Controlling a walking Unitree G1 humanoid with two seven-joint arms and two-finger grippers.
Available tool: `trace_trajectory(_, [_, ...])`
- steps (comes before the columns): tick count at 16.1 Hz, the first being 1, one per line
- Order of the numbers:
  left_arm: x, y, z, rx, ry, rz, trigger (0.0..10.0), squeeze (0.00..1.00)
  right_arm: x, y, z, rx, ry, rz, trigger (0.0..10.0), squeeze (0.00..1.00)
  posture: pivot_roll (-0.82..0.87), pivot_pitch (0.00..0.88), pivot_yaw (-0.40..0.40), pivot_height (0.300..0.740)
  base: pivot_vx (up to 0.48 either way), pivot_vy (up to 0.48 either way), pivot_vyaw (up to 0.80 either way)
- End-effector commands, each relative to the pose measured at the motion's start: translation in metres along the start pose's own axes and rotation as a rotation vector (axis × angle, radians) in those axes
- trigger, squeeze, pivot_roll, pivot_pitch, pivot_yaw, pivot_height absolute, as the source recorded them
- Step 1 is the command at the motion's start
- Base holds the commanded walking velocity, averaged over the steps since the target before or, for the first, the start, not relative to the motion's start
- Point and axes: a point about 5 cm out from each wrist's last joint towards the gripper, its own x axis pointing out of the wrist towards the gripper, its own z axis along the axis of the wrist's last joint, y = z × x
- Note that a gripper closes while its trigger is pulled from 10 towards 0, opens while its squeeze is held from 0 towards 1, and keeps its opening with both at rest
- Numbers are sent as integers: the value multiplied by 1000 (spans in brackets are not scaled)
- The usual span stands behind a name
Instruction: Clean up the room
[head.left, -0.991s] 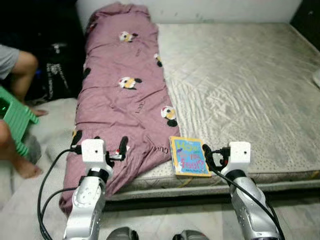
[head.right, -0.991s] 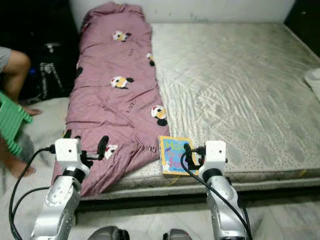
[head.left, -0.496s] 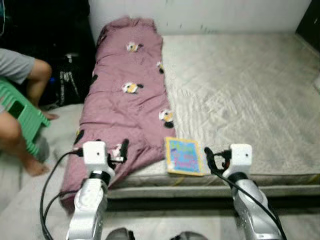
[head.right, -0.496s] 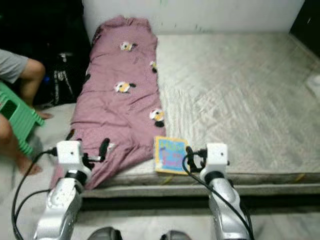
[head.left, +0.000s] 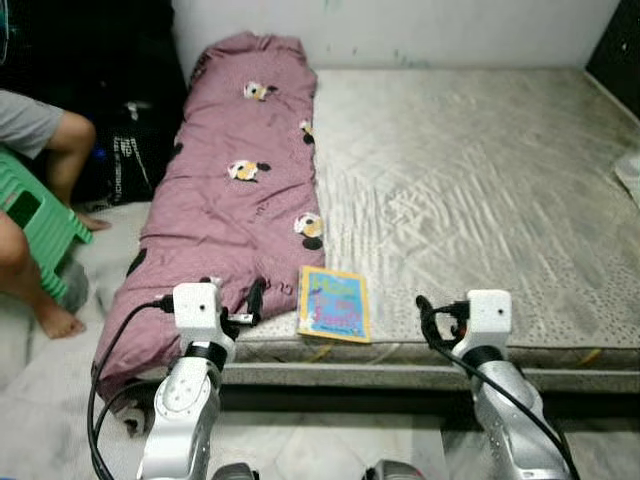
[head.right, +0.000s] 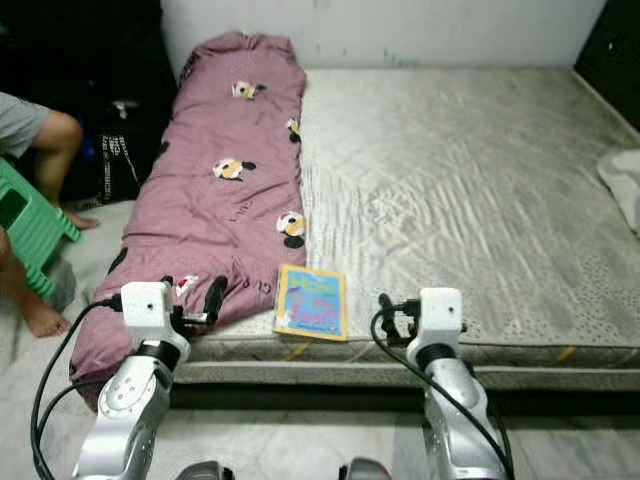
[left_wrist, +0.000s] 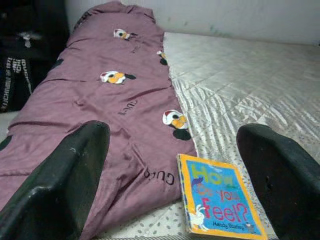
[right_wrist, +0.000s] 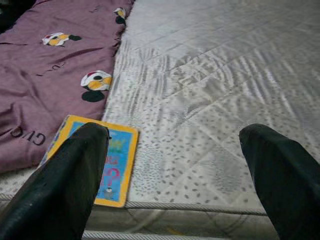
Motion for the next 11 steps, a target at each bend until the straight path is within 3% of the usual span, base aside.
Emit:
trace_trajectory(1, [-1, 5, 4, 11, -15, 1, 10000, 0, 1, 5, 0, 4, 0, 13, 10000, 0, -22, 43, 18, 740, 0, 0, 0])
trace_trajectory(4, [0, 4, 4, 10, -19, -4, 10000, 0, 1, 5, 0, 2, 2, 13, 10000, 0, -25, 44, 16, 740, 0, 0, 0])
trace_trajectory(11, [-2, 4, 3, 12, -16, -14, 10000, 0, -2, 9, -3, 3, 7, 20, 10000, 0, -23, 46, 17, 740, 274, 0, 0])
